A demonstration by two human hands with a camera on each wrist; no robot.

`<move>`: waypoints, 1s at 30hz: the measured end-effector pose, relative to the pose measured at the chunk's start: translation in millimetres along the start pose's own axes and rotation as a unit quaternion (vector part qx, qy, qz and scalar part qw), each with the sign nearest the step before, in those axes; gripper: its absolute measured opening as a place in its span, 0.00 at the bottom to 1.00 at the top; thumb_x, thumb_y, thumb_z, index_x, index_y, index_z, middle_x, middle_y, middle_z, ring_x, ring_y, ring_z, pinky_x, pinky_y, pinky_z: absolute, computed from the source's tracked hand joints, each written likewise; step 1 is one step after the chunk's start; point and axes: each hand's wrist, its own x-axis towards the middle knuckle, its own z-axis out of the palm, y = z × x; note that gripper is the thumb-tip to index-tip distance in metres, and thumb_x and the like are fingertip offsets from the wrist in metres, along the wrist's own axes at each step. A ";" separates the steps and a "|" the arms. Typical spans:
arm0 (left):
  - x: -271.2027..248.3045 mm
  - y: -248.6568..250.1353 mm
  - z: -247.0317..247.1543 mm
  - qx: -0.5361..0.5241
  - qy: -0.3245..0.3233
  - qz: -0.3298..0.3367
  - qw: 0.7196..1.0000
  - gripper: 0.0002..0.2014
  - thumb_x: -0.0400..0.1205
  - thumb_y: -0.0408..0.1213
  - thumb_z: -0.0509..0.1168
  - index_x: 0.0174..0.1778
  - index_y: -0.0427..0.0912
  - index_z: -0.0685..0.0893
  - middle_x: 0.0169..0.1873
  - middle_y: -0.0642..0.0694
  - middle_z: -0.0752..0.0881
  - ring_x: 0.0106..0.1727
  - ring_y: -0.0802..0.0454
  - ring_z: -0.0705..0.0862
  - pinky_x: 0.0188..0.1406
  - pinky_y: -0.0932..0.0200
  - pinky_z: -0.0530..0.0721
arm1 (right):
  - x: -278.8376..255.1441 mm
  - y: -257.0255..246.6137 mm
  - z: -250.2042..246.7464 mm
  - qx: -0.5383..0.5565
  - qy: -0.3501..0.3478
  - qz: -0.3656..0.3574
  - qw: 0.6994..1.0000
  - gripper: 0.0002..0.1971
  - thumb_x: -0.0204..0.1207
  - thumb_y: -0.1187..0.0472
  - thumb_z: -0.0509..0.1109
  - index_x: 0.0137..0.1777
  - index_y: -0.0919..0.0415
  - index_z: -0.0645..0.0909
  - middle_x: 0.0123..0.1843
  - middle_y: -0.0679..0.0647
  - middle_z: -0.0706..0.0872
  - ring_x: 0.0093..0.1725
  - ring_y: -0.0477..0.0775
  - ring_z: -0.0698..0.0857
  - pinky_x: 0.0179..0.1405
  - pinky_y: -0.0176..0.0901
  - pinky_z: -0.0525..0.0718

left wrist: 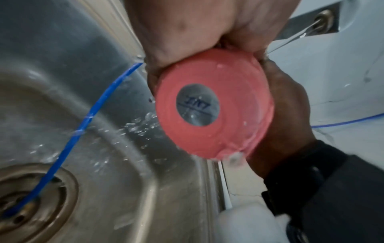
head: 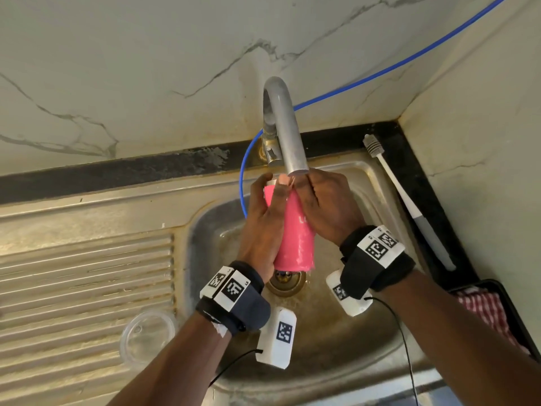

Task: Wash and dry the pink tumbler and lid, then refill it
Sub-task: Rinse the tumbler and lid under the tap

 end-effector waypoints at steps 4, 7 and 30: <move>10.7 9.4 4.6 -0.027 0.043 0.043 0.998 0.17 0.89 0.64 0.62 0.67 0.60 0.79 0.56 0.45 0.91 0.52 0.48 0.95 0.52 0.41 0.95 | -20.3 -4.1 22.8 0.192 -0.021 0.051 0.980 0.21 0.92 0.45 0.57 0.80 0.49 0.64 0.71 0.57 0.80 0.60 0.40 0.87 0.51 0.33 0.87; 17.6 16.7 -1.3 -0.034 0.079 0.058 0.995 0.23 0.92 0.63 0.57 0.69 0.47 0.76 0.43 0.53 0.89 0.39 0.56 0.91 0.41 0.50 0.92 | -50.2 -9.5 38.5 0.245 -0.053 0.053 0.967 0.34 0.88 0.37 0.56 0.89 0.34 0.43 0.87 0.47 0.63 0.77 0.33 0.75 0.66 0.32 0.83; -0.2 30.5 2.7 -0.037 0.046 0.052 0.997 0.28 0.85 0.73 0.58 0.65 0.54 0.81 0.47 0.52 0.91 0.54 0.42 0.92 0.64 0.28 0.90 | -30.6 -28.4 16.6 0.401 -0.001 0.176 0.899 0.23 0.88 0.48 0.65 0.80 0.51 0.69 0.56 0.44 0.90 0.53 0.43 0.92 0.47 0.39 0.89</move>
